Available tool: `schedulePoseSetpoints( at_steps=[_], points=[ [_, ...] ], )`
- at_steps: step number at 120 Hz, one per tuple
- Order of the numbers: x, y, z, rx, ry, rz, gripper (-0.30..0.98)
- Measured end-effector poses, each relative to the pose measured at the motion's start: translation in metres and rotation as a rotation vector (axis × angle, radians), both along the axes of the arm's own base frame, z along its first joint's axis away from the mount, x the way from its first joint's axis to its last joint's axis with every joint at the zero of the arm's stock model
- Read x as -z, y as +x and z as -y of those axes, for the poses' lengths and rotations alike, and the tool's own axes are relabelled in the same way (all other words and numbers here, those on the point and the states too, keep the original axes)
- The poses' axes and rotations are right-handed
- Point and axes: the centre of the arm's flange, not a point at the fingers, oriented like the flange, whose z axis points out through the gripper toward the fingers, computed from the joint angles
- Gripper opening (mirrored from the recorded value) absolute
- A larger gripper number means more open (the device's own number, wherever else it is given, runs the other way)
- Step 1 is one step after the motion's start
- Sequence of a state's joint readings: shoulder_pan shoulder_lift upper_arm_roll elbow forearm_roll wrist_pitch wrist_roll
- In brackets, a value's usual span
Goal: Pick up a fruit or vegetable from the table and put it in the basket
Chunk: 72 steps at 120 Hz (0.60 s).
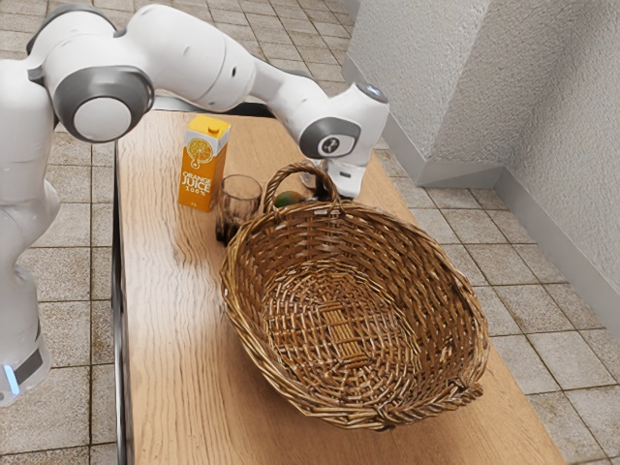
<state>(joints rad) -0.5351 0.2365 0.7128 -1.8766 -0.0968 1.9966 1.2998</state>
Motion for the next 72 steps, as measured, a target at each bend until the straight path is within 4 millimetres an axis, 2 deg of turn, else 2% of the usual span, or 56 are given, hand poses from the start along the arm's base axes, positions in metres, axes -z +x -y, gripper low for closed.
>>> schedulePoseSetpoints(
  at_steps=[20,33,53,67,72],
  points=[
    [-0.003,0.000,-0.001,-0.001,0.001,0.011,0.38],
    [-0.031,-0.004,-0.006,-0.003,-0.021,0.055,0.35],
    [-0.141,-0.020,-0.019,0.020,-0.051,0.201,0.32],
    [-0.228,-0.047,-0.031,0.037,-0.040,0.297,0.35],
    [-0.251,-0.057,-0.039,0.028,-0.032,0.317,0.36]
  ],
)
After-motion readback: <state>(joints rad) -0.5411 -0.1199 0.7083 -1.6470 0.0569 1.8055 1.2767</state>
